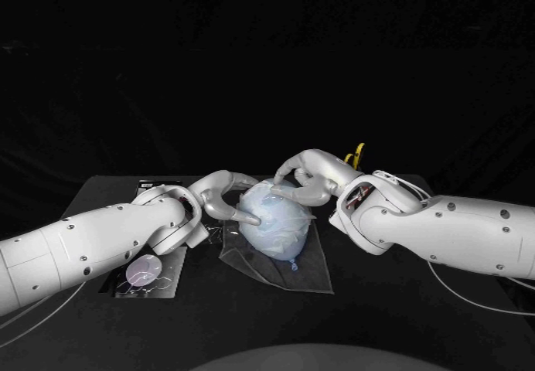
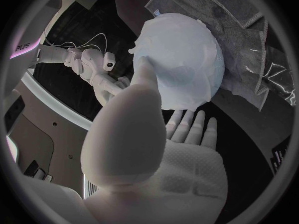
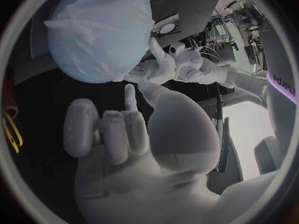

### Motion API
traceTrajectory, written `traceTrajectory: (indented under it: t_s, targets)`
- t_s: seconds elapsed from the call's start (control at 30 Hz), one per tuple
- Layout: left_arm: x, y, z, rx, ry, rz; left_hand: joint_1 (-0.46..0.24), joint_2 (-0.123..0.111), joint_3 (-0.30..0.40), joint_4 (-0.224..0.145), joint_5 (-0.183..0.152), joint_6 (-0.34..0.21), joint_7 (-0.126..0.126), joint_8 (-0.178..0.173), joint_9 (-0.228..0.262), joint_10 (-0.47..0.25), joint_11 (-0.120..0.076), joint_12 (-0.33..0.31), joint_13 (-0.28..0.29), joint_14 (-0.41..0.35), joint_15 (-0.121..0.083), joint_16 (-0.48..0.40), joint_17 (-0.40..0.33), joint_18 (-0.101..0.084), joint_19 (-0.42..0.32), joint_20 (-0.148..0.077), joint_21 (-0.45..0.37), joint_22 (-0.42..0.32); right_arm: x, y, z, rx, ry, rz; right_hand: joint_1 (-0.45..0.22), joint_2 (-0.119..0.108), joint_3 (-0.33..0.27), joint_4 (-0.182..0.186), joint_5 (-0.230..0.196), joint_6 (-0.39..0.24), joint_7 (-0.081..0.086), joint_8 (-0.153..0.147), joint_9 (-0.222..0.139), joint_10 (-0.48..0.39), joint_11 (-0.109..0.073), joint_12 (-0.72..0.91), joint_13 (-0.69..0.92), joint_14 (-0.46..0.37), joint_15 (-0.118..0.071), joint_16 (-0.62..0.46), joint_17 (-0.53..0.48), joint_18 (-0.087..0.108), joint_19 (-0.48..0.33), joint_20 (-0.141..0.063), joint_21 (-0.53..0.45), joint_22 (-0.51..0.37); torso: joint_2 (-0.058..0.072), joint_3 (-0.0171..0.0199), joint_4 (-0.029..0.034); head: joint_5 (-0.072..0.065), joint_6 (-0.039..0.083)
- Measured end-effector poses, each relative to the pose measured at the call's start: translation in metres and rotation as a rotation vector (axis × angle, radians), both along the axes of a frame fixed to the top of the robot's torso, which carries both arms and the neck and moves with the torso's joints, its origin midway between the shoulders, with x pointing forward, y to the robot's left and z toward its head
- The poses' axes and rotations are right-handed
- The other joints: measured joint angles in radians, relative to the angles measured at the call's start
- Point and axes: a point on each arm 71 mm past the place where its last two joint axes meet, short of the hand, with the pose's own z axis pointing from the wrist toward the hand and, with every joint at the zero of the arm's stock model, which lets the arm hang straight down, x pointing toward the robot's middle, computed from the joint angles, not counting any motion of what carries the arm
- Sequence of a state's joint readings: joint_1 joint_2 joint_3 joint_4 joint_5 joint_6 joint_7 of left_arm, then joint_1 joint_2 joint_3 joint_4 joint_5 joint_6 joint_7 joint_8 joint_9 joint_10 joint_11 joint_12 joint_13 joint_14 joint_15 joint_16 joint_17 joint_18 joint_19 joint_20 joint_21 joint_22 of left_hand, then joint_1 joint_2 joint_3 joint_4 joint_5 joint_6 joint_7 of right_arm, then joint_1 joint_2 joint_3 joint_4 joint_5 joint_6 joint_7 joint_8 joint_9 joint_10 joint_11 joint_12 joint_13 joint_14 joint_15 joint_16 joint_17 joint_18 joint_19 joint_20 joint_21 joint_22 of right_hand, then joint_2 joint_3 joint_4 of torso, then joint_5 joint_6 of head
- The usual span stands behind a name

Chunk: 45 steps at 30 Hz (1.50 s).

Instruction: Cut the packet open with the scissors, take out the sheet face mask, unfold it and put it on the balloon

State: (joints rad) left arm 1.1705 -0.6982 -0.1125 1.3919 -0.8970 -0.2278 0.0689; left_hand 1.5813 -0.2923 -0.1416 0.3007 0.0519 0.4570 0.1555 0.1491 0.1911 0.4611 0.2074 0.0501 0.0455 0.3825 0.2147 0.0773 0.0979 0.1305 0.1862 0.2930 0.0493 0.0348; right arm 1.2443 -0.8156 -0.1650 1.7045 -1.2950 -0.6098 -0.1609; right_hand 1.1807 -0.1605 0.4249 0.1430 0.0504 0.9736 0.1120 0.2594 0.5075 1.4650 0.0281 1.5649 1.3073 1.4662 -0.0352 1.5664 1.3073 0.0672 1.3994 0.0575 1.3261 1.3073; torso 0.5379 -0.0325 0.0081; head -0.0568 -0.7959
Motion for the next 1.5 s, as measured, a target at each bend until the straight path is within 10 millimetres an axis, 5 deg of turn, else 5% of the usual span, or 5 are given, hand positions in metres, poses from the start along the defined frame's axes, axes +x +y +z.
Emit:
traceTrajectory:
  t_s: [0.53,1.5]
  targets:
    - [0.0,-0.001,0.0,0.0,0.001,-0.002,0.0,0.0,0.0,0.0,0.0,0.0,0.0,0.0,0.001,0.0,0.0,0.0,0.0,0.0,0.0,0.0,0.0,0.0,0.0,0.0,0.0,0.0,0.017,-0.006,-0.003,0.061,0.134,-0.105,-0.037,0.009,-0.065,0.078,0.008,0.007,0.004,-0.026,-0.002,0.001,0.004,0.002,0.001,-0.002,0.002,0.001,0.001,0.0,0.004,0.02,0.0,0.001,0.0,0.0003,-0.0001,0.004,0.004]
    - [-0.001,-0.003,-0.001,0.004,0.007,0.0,0.0,0.0,0.0,0.0,0.0,0.0,0.0,-0.001,0.0,-0.004,-0.004,-0.004,0.0,-0.004,-0.004,-0.004,-0.001,0.0,0.0,0.0,0.0,0.001,0.03,0.014,-0.019,-0.046,0.326,-0.154,-0.042,0.015,-0.08,0.093,0.013,0.02,-0.001,-0.035,0.002,0.001,0.004,0.002,0.0,-0.005,0.005,0.001,0.0,0.0,0.004,0.02,-0.004,0.001,0.0,-0.0003,0.0005,0.004,0.003]
